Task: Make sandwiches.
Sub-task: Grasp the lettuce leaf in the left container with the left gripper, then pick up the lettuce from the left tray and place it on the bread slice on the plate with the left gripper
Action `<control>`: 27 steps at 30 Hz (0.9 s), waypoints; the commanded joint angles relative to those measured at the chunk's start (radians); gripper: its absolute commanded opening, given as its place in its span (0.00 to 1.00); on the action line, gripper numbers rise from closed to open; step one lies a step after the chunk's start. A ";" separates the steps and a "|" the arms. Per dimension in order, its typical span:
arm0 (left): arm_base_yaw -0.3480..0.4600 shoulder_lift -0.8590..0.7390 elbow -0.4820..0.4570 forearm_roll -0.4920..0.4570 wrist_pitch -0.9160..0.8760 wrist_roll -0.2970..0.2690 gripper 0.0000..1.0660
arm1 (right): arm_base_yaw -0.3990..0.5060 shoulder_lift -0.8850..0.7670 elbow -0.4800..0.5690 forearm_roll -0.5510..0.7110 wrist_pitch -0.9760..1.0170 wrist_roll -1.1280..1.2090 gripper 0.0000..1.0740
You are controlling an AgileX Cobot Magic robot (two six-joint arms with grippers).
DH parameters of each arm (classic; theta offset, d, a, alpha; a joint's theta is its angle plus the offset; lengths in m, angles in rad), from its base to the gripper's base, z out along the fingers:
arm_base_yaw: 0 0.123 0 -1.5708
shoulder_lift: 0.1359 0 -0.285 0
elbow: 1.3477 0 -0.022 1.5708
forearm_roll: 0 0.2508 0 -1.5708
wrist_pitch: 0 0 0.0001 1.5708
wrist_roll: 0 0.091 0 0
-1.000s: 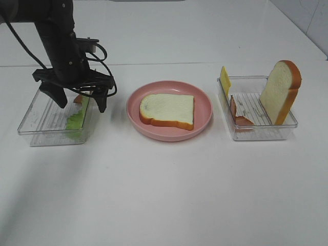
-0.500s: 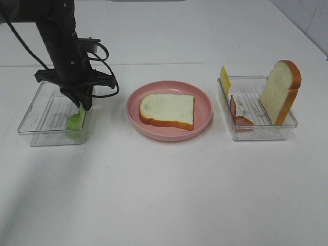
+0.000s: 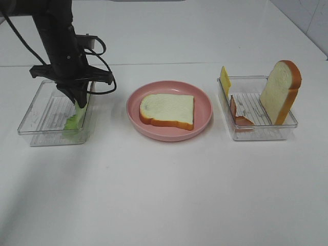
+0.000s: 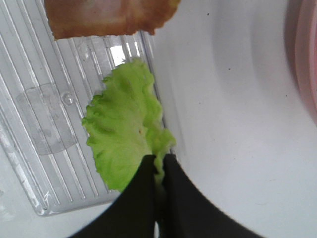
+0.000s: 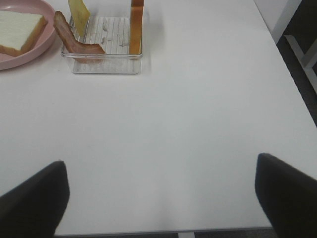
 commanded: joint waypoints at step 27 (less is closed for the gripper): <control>-0.149 -0.126 -0.204 -0.404 -0.197 0.008 0.00 | -0.008 -0.031 0.002 -0.009 -0.002 -0.007 0.92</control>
